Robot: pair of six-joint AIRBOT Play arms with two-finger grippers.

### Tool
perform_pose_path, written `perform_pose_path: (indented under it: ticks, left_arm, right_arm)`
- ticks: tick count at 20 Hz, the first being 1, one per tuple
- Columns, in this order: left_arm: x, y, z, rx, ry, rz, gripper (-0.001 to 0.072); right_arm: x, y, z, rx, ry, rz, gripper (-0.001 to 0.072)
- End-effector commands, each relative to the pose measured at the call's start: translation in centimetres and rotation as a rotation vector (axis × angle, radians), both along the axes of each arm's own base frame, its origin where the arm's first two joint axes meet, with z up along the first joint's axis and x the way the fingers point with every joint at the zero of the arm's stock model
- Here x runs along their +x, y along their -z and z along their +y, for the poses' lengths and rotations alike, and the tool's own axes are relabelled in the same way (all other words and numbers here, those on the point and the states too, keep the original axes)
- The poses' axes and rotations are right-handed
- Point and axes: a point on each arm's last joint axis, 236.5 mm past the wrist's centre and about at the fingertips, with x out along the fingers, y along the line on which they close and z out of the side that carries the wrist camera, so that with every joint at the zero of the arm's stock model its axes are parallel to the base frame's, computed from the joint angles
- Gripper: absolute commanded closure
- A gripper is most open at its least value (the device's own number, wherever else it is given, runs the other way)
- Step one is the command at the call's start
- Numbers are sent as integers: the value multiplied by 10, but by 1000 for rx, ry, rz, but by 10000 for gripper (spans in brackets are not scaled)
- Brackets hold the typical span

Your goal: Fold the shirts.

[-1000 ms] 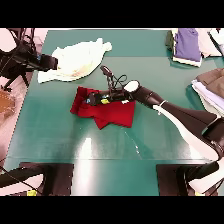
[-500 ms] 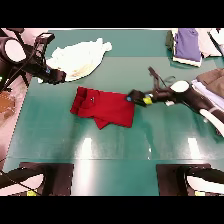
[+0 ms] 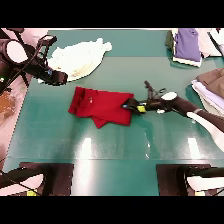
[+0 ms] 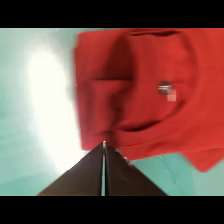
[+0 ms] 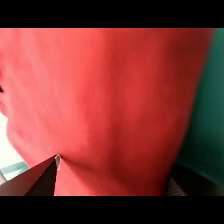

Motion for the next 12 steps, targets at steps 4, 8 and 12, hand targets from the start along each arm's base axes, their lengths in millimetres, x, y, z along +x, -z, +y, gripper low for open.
perform_pose_path:
  ticks: [4, 8, 12]
  left_arm:
    - [-3, 1, 0, 3, 8, 10, 684]
    - [-2, 1, 0, 7, 16, 7, 684]
    - [-2, 1, 0, 6, 17, 4, 684]
  right_arm:
    - [47, -55, 77, 131, -89, -120, 693]
    - [108, -151, -5, 118, 54, -281, 693]
    - [147, -251, -198, -3, 403, -405, 693]
